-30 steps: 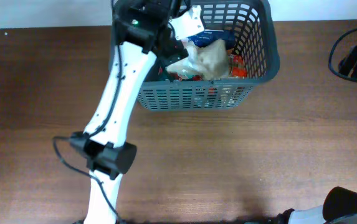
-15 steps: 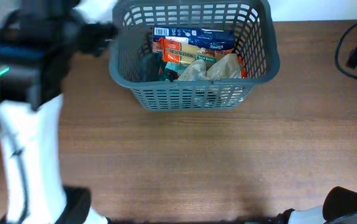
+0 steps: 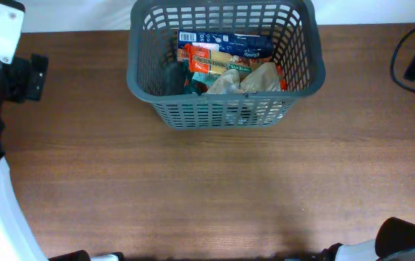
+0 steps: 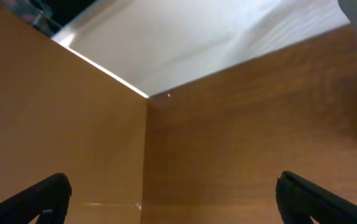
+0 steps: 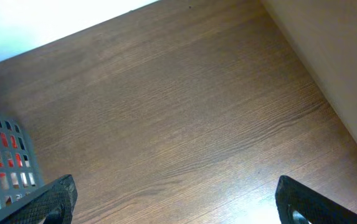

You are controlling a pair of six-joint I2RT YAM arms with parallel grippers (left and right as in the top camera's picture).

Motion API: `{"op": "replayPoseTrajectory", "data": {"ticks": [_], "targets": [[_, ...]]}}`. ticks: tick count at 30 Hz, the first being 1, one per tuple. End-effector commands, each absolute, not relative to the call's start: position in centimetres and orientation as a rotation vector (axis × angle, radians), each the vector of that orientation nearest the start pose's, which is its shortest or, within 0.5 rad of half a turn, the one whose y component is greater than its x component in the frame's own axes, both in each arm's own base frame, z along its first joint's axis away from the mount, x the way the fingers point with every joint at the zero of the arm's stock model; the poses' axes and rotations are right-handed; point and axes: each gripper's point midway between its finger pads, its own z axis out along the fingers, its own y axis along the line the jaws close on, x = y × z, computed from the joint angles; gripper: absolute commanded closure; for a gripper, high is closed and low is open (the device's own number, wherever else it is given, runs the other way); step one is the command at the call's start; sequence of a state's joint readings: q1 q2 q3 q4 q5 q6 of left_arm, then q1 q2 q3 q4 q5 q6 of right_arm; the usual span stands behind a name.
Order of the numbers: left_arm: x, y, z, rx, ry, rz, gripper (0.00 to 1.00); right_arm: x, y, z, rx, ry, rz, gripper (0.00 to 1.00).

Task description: Pack container

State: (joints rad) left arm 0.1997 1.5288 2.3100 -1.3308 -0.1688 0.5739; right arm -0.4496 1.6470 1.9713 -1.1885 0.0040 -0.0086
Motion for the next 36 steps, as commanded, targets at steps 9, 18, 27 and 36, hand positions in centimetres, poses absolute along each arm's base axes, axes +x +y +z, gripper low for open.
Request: {"op": "replayPoseTrajectory", "data": {"ticks": [9,18,27,36], "targets": [[33.2,9.8,45.6,0.287,2.199,0.605,0.01,36.9,-18.4,32.5,0.541,2.385,-0.237,0.01],[31.5,9.4,43.3,0.317,2.313,0.574,0.01,37.0,-11.9,36.4,0.345,2.313,-0.185,0.01],[30.3,9.2,42.0,0.336,2.387,0.552,0.01,32.5,-2.0,39.0,0.046,2.234,-0.066,0.01],[30.2,9.1,41.9,0.338,2.394,0.550,0.01,27.4,-1.7,39.7,0.014,1.848,-0.095,0.01]]}}
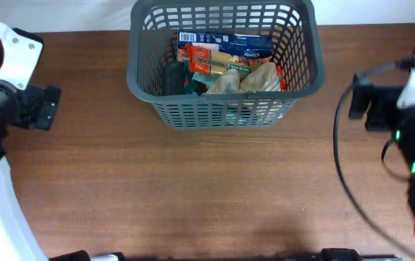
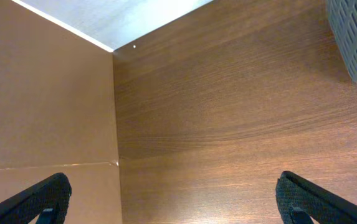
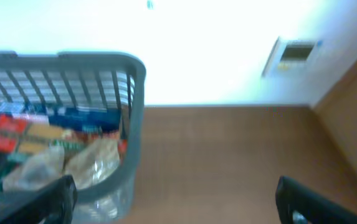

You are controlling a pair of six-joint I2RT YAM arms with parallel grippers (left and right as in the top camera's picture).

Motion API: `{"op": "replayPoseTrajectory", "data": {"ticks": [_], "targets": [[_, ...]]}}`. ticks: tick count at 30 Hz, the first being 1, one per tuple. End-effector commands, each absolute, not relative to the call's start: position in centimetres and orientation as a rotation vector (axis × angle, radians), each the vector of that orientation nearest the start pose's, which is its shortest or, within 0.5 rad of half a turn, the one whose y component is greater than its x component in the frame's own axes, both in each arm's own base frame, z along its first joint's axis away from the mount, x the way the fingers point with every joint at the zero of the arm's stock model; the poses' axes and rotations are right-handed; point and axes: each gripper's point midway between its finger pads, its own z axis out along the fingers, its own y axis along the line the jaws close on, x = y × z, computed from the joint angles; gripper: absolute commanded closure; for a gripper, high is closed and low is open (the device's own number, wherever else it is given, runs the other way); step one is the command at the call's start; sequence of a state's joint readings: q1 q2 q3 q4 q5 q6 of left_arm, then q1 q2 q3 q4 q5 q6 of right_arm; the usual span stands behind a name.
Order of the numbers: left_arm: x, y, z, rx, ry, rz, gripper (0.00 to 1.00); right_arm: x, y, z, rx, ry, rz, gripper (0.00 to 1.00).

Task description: Pack container

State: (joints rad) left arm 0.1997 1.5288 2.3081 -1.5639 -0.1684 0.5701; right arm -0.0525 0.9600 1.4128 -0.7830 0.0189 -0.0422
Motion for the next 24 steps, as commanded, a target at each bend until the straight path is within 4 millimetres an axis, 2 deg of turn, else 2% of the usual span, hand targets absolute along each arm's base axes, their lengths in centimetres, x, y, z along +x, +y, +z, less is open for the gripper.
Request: {"op": "replayPoseTrajectory", "data": {"ticks": [1,6,9,13,14,24], "targets": [[30.1,9.1,41.9,0.337,2.394,0.551,0.01,26.5,-1.7,39.4,0.014,1.801,-0.095,0.01],[30.1,9.1,41.9,0.337,2.394,0.551,0.01,22.8,-1.4,37.3,0.014,1.605,-0.095,0.01],[30.1,9.1,41.9,0.337,2.394,0.551,0.01,21.8,-1.0,36.4,0.000,1.523,-0.081,0.01],[30.1,9.1,41.9,0.337,2.394,0.551,0.01,21.4,-0.3,34.2,-0.022,1.459,-0.055,0.01],[30.1,9.1,41.9,0.337,2.394,0.551,0.01,21.5,-0.2,33.2,-0.025,1.461,-0.051,0.01],[30.1,9.1,41.9,0.337,2.394,0.551,0.01,22.6,-0.4,25.4,-0.019,1.558,-0.062,0.01]]}}
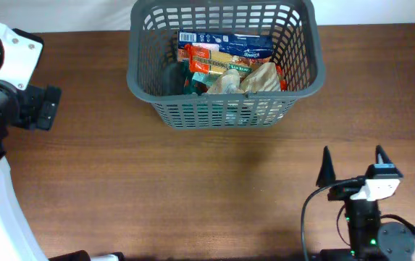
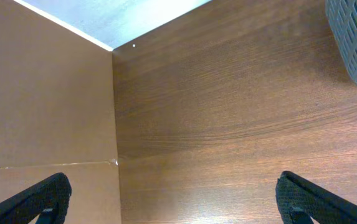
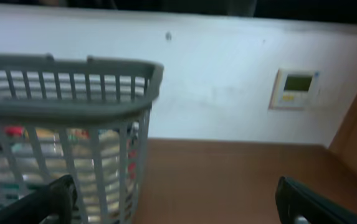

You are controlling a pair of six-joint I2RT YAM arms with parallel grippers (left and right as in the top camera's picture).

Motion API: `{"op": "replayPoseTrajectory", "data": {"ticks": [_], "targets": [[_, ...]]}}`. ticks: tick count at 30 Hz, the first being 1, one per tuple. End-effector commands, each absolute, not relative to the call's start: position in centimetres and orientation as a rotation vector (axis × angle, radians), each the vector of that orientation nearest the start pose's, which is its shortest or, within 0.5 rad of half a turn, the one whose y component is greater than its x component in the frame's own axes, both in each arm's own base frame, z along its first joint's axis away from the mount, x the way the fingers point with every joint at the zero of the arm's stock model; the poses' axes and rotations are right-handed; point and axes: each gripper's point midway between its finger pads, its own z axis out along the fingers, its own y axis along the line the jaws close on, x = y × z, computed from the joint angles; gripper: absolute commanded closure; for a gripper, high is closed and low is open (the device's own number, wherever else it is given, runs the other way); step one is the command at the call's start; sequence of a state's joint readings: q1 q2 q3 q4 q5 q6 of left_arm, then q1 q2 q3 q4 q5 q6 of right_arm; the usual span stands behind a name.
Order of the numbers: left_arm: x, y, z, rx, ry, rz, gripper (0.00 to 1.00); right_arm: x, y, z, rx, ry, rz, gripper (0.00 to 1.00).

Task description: Pack container

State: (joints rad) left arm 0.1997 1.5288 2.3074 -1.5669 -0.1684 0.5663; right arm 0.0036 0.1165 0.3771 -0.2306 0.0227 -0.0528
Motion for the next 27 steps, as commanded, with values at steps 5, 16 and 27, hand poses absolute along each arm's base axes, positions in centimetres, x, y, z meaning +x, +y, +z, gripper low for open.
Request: {"op": "replayPoseTrajectory", "data": {"ticks": [5,16,27], "targets": [[30.1,9.1,41.9,0.337,2.394,0.551,0.01,23.0,-0.4,22.0,-0.019,1.596,-0.064,0.01],[30.1,9.1,41.9,0.337,2.394,0.551,0.01,23.8,-1.5,16.7,0.013,1.695,-0.097,0.01],[30.1,9.1,41.9,0.338,2.394,0.551,0.01,24.1,-1.5,15.3,0.014,1.708,-0.097,0.01]]}}
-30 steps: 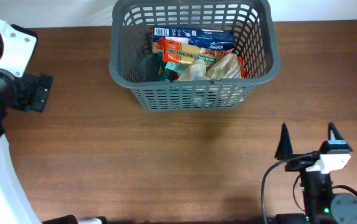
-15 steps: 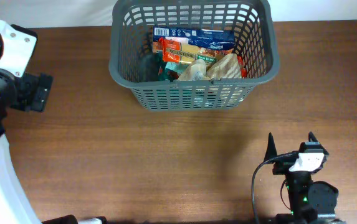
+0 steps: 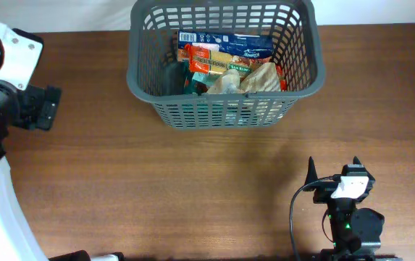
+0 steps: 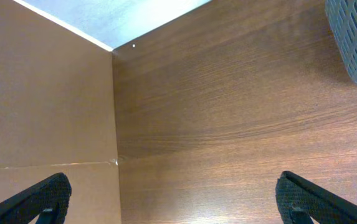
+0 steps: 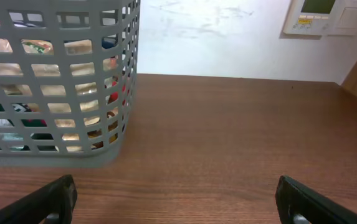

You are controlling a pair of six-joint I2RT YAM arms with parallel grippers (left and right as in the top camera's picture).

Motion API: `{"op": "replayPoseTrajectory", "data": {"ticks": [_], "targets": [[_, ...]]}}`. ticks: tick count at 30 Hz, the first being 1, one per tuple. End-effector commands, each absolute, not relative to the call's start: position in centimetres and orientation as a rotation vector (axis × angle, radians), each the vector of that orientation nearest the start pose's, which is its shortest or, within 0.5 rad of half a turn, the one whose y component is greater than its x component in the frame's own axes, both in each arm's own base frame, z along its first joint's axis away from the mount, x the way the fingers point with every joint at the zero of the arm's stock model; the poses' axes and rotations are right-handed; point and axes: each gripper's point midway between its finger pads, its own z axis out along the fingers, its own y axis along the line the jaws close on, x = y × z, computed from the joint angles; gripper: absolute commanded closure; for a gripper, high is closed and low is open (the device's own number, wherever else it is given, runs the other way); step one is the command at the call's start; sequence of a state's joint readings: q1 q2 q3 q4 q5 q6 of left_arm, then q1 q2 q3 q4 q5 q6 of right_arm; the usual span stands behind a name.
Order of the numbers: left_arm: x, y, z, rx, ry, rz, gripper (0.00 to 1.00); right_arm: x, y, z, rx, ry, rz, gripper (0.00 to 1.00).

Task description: Pack container

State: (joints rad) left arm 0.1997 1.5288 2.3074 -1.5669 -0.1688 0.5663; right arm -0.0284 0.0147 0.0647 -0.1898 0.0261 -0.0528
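A grey plastic basket [image 3: 225,109] stands at the back middle of the wooden table, holding several food packets [image 3: 225,61]. The basket's mesh wall [image 5: 53,74] fills the left of the right wrist view. My right gripper [image 3: 334,170] is low near the table's front right, pointing toward the basket, open with nothing between its fingers [image 5: 57,196]. My left gripper [image 3: 44,107] is at the table's left edge, open and empty, over bare wood; a corner of the basket [image 4: 356,43] shows at the right of the left wrist view.
A brown side panel [image 4: 41,112] rises along the table's left edge. A white wall with a wall controller [image 5: 321,12] lies behind the table. Bare wood spreads between the basket and the front edge.
My right gripper has shifted a little left and nearer the table's front edge, and its view now looks lower, at the basket's side and the tabletop. The left arm has not moved.
Both arms were first at the table's far edges. Then the left gripper was further in at the left edge, and the right arm hung at the right of the basket. Later the right gripper was low at the front right, where it stays, both open.
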Motion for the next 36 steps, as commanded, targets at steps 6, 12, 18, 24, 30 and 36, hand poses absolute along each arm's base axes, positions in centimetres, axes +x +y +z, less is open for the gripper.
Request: {"op": "replayPoseTrajectory", "data": {"ticks": [6,12,18,24,30,36], "targets": [[30.1,9.1,41.9,0.337,2.394,0.551,0.01,24.1,-1.5,15.3,0.013,1.708,-0.097,0.01],[30.1,9.1,41.9,0.337,2.394,0.551,0.01,24.1,-1.5,15.3,0.014,1.708,-0.097,0.01],[30.2,9.2,41.8,0.338,2.397,0.550,0.01,24.1,-1.5,15.3,0.014,1.708,-0.097,0.01],[30.0,9.1,41.1,0.345,2.419,0.543,0.01,24.1,-1.5,15.3,0.013,1.707,-0.097,0.01],[29.7,9.0,39.6,0.362,2.397,0.560,0.01,24.1,-1.5,15.3,0.014,1.708,-0.097,0.01],[26.1,8.3,35.8,0.376,2.431,0.549,0.01,24.1,-1.5,15.3,0.013,1.708,-0.097,0.01]]}}
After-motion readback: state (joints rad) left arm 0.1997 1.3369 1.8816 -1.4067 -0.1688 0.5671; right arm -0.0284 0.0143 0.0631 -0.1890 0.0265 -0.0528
